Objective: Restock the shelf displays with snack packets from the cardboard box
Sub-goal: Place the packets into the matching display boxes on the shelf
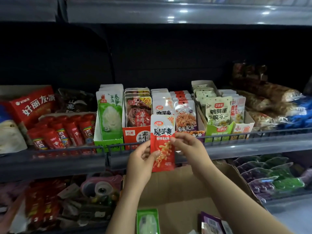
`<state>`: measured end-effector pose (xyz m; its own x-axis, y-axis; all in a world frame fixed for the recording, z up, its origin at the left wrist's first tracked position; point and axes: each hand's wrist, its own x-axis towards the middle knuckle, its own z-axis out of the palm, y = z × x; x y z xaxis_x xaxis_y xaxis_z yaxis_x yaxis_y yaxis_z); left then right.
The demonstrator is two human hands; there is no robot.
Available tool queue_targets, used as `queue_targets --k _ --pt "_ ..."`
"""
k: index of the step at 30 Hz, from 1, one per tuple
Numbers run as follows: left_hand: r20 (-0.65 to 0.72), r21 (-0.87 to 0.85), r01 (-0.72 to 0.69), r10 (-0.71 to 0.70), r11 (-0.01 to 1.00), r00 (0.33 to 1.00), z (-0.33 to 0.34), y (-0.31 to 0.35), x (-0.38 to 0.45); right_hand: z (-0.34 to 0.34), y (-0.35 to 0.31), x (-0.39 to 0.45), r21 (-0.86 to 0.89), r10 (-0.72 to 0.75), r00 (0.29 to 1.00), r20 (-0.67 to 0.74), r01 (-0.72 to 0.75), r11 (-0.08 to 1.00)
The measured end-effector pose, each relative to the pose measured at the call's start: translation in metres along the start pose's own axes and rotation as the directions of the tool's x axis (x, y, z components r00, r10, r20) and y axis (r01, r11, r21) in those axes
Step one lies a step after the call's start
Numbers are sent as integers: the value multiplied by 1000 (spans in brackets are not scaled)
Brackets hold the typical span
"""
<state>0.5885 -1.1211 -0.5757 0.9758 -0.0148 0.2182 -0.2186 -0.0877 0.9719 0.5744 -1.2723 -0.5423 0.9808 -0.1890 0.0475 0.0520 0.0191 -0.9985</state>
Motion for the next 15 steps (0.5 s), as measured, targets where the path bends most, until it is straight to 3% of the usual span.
queue_targets --k 3,5,9,15 --pt "3 39 -47 47 998 999 -1 -1 3 2 -18 18 -67 -30 998 46 33 997" --pt "-41 165 -128 136 978 990 -1 -2 4 4 -29 28 -113 -51 997 54 57 992" --pt "-1 467 -331 375 820 927 -4 -4 3 0 -48 51 -170 -121 991 -58 109 979" --pt "101 695 -268 278 667 955 -14 -9 9 0 -67 79 -227 -266 944 -195 221 948"
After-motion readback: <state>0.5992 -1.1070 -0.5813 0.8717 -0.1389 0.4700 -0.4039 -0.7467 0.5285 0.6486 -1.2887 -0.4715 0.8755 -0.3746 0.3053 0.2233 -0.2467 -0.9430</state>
